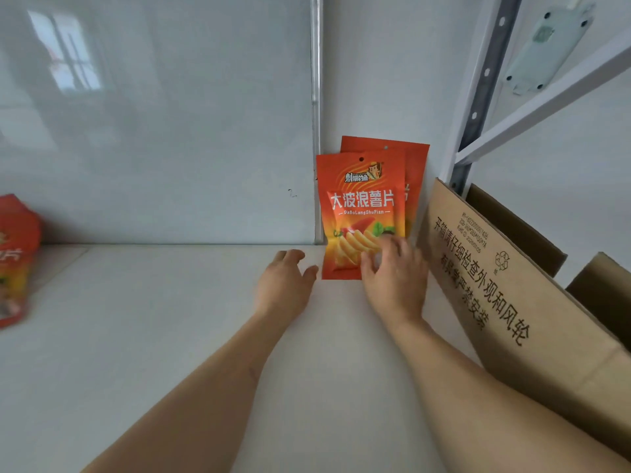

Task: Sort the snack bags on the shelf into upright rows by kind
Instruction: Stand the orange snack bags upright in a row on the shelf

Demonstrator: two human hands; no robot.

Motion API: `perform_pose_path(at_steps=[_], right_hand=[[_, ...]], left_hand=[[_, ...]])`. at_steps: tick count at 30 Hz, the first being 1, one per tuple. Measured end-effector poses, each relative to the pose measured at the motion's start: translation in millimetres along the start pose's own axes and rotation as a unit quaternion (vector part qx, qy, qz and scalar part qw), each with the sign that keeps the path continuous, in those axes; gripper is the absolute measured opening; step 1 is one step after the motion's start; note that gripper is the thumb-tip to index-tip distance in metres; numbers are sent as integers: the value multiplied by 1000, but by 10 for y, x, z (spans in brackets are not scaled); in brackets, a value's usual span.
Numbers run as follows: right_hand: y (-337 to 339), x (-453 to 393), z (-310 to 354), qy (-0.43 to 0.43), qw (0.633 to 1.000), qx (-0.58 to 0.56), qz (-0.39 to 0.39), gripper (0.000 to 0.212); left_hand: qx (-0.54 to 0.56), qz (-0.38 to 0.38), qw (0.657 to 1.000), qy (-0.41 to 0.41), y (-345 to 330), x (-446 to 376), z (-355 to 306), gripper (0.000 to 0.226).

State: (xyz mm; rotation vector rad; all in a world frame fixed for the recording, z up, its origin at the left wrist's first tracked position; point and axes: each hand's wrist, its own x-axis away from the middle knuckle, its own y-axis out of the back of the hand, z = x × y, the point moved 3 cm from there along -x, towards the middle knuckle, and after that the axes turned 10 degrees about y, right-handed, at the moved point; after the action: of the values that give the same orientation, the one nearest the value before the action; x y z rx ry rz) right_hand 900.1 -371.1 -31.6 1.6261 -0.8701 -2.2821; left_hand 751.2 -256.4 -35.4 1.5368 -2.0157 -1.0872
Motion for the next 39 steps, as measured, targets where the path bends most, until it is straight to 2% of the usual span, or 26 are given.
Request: perform_pose_path(at_steps=[3, 7, 10, 16, 20, 25, 28, 33, 36, 39], right_hand=[[-55, 110, 298, 138, 988, 5, 61, 10], [-130, 225, 721, 230, 965, -3, 124, 8], [-171, 273, 1047, 251, 953, -4, 167, 7], [-196, 306, 1822, 271, 937, -39, 215, 27], [-229, 338, 2496, 274, 935, -70, 214, 30], [-333, 407, 3422, 260, 930, -76, 247, 33], [-444, 415, 3919, 229, 934, -96, 258, 32], [-723, 369, 4567, 152, 931, -154, 294, 35], [-973, 219, 4823, 72, 918, -213, 326, 41], [-1282, 41, 5006, -24, 886, -291, 360, 57]], left_hand=[[-150, -55, 985, -58, 188, 185, 196, 40], [-265, -103, 952, -110, 453, 326, 512, 30], [-300, -147, 931, -145, 714, 413, 719, 12], [-329, -206, 910, -147, 1332, 509, 1224, 15], [-332, -203, 913, -124, 1818, 545, 1707, 10], [-324, -203, 920, -84, 2480, 612, 2363, 10], [-287, -189, 938, -40, 2809, 602, 2743, 22], [-131, -185, 972, 65, 3233, 388, 3320, 37], [-58, -177, 970, 154, 3371, 159, 3573, 56], [-38, -134, 963, 230, 3410, -109, 3726, 89]])
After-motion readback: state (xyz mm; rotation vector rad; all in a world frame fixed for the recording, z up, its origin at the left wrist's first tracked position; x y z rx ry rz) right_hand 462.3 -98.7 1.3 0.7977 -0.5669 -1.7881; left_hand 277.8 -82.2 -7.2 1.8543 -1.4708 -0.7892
